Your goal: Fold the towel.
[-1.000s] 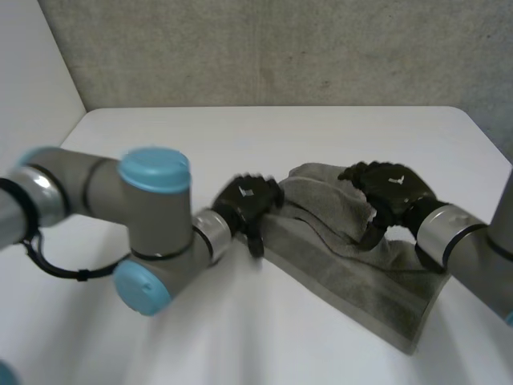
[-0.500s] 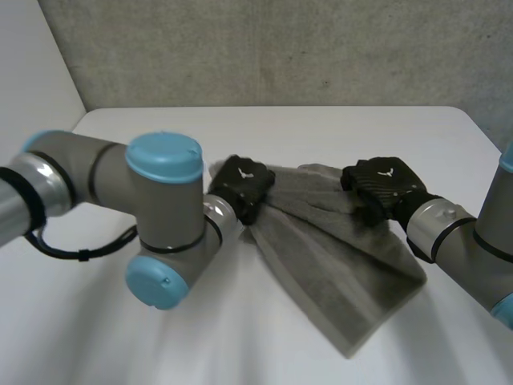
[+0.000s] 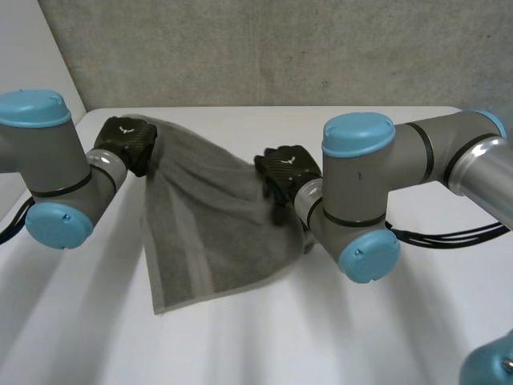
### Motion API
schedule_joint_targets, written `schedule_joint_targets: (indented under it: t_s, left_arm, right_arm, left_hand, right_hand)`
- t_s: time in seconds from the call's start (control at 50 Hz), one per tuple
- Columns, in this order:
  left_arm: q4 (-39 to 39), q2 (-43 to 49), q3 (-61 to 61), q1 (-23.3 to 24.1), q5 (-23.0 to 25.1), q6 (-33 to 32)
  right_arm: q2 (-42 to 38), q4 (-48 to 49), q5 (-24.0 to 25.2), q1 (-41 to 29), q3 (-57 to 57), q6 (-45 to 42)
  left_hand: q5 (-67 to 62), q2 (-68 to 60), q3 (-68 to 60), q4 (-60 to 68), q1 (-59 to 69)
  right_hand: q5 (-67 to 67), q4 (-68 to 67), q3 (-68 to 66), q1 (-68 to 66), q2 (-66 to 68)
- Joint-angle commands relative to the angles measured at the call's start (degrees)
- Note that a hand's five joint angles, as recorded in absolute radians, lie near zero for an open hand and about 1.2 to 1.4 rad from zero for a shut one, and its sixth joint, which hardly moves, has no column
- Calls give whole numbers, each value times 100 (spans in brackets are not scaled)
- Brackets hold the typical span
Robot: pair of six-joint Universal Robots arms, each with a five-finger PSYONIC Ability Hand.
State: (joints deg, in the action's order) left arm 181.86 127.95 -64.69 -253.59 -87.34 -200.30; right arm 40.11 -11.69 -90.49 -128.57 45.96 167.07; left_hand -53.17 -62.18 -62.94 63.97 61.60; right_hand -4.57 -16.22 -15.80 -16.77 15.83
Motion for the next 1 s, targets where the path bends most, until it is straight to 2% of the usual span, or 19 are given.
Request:
schedule_joint_targets:
  t_s: [0.02,0.04,0.06,0.1,0.12,0.16,0.24,0.34,0.38,0.46,0.5,0.56,0.6,0.62,0.66,0.76,0.88,1.0]
  left_arm:
    - [-72,-280,-352,-94,59,35]
    - [-72,-454,-578,-85,85,35]
    - [-72,-456,-580,-85,86,35]
    - [-63,-840,-1044,-41,182,35]
    - [-63,-842,-1046,-41,182,35]
    - [-63,-1218,-1536,2,383,44]
    - [-54,-1877,-2239,248,647,105]
    - [-19,-2275,-2918,715,639,281]
    - [-2,-2354,-3146,1143,622,622]
    - [-2,-2257,-3182,1523,595,1037]
    - [25,-1952,-3068,1838,412,1431]
    - [42,-1712,-2901,2007,244,1608]
    - [42,-1231,-2455,2339,-123,1853]
    - [42,-1229,-2452,2341,-125,1854]
    - [51,-809,-2059,2507,-519,1994]
    - [42,-316,-1514,2709,-907,2214]
    - [60,71,-1047,3061,-952,2601]
    - [130,353,-818,3193,-1004,2654]
  right_arm:
    - [805,-369,-294,130,537,-174]
    - [1171,-273,-250,209,903,-183]
    - [1174,-272,-250,209,906,-183]
    - [1961,121,-23,402,1641,-174]
    - [1965,123,-21,403,1644,-174]
    - [2683,491,232,587,2370,-174]
    - [3291,756,497,789,3189,-200]
    - [3380,783,559,1009,3842,-385]
    - [3380,818,594,1175,4235,-656]
    - [3345,985,717,1238,4510,-781]
    - [3310,1317,831,1246,4728,-781]
    - [3257,1495,858,1246,4800,-798]
    - [3030,1705,858,1229,4817,-816]
    - [3029,1706,858,1229,4817,-816]
    - [2880,1723,805,1194,4800,-825]
    - [2801,1767,822,1194,4844,-825]
    - [2704,1785,822,1185,4870,-825]
    - [2660,1793,822,1176,4870,-834]
  left_hand:
    - [2873,2774,2850,-2953,-2717]
    - [2873,2774,2850,-2953,-2717]
    - [2873,2774,2850,-2953,-2717]
    - [3024,2924,3000,-3103,-2867]
    - [3025,2925,3001,-3104,-2868]
    - [3142,3042,3118,-3221,-2985]
    - [3143,3043,3119,-3222,-2986]
    - [3092,2993,3068,-3171,-2935]
    - [3075,2976,3052,-3155,-2918]
    - [3075,2976,3052,-3155,-2918]
    - [3058,2959,3035,-3138,-2902]
    - [3042,2942,3018,-3121,-2885]
    - [3042,2942,3018,-3121,-2885]
    - [3042,2942,3018,-3121,-2885]
    - [3025,2925,3001,-3104,-2868]
    - [3041,2942,3018,-3121,-2885]
    - [3109,3009,3085,-3188,-2952]
    - [3193,3093,3169,-3272,-3036]
  right_hand:
    - [457,622,580,677,-583]
    - [457,622,580,677,-583]
    - [457,622,580,677,-583]
    - [457,622,580,677,-583]
    - [457,622,580,677,-583]
    - [457,622,580,677,-583]
    - [457,622,580,677,-583]
    - [457,622,580,677,-583]
    - [216,381,339,436,-341]
    - [-191,-25,-67,30,65]
    - [-408,-243,-285,-188,283]
    - [-443,-278,-320,-223,317]
    - [-477,-311,-353,-256,351]
    - [-477,-311,-353,-256,351]
    - [-493,-328,-370,-273,368]
    - [-527,-362,-404,-307,401]
    - [-527,-362,-404,-307,401]
    - [-527,-362,-404,-307,401]
